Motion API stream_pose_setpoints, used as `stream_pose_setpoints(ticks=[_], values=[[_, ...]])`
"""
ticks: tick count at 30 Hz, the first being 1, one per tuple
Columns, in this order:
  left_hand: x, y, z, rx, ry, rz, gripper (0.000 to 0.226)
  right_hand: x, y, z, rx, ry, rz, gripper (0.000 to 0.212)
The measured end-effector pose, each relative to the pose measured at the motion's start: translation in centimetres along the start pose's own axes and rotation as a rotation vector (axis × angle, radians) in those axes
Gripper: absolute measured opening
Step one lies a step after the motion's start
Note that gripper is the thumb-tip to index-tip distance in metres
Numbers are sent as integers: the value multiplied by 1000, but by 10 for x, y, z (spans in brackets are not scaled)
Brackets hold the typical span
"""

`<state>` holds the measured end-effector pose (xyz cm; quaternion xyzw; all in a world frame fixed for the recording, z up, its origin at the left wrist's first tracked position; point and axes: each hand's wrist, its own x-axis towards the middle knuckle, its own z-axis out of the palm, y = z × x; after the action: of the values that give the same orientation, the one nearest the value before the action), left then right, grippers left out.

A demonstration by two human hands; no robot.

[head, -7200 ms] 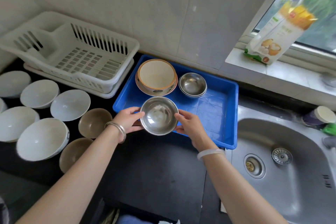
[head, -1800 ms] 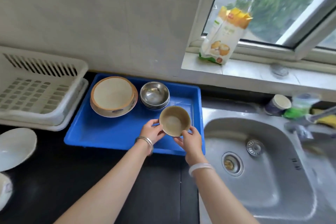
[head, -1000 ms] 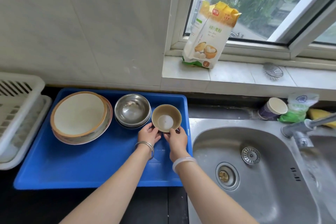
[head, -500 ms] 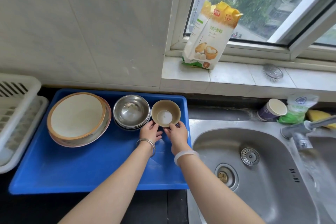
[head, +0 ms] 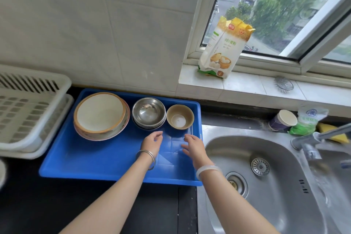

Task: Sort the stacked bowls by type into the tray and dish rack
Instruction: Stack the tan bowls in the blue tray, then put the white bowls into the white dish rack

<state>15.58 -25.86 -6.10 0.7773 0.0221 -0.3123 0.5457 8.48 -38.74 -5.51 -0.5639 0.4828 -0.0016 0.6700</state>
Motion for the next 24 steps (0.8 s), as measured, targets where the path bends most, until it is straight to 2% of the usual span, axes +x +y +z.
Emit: stream_pose_setpoints(ticks=[4,12,19,24], values=[[-32,-12,-50,184,78,140,26,-29,16,5,-179,-39,-114,20],[-112,-68,-152,169,341,159,27,-93,44,107,-476,-276,-339,21],[-166,-131,-245,272,772,21,29,-146,77,228,-717,-608,-401,22],[-191,-174,-307,354,973,-72,34,-164,97,315,-830,-695,-420,27]])
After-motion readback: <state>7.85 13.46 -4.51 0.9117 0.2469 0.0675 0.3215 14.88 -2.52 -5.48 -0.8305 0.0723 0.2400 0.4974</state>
